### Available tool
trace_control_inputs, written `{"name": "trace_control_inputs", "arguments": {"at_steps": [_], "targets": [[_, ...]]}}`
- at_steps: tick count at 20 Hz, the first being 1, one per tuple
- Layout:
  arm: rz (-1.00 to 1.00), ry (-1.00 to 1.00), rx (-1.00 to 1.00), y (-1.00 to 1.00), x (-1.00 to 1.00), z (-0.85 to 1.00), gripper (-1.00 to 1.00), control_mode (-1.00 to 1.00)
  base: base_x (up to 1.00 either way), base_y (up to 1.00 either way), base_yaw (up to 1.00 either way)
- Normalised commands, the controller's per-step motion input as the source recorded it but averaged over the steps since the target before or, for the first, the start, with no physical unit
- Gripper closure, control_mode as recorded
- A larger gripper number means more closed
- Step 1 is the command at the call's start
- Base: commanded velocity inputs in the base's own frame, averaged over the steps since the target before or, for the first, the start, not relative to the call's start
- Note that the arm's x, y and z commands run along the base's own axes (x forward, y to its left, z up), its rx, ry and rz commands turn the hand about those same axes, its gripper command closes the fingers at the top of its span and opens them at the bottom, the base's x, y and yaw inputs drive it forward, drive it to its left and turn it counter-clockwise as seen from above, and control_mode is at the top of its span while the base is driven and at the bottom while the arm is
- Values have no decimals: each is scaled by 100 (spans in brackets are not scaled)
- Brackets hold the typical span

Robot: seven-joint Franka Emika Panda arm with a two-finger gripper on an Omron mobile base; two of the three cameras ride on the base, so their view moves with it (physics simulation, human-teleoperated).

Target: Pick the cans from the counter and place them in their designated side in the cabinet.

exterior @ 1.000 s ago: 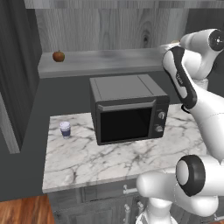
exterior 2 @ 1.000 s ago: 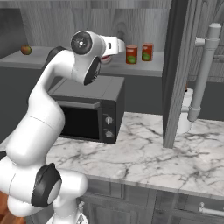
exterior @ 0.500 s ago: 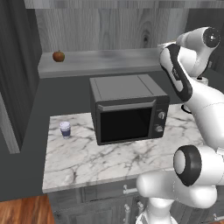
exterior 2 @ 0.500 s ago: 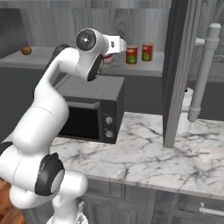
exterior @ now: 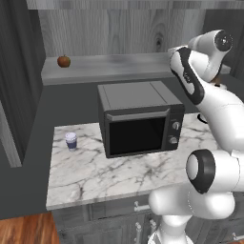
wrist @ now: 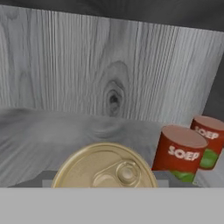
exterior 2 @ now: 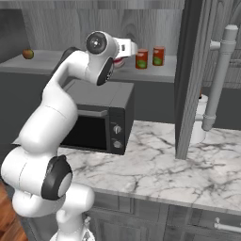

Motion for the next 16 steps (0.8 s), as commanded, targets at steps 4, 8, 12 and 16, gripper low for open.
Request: {"name": "trace_control_inputs", "arguments": {"at_steps": [4, 8, 12, 16], "targets": [[0, 2, 0, -2, 27, -3, 100, -100, 0, 0, 0], [0, 4, 0, -5, 30, -5, 100, -100, 0, 0, 0], [0, 5, 0, -3, 29, -3, 100, -100, 0, 0, 0], [0, 3, 0, -3, 30, -5, 100, -100, 0, 0, 0]]}}
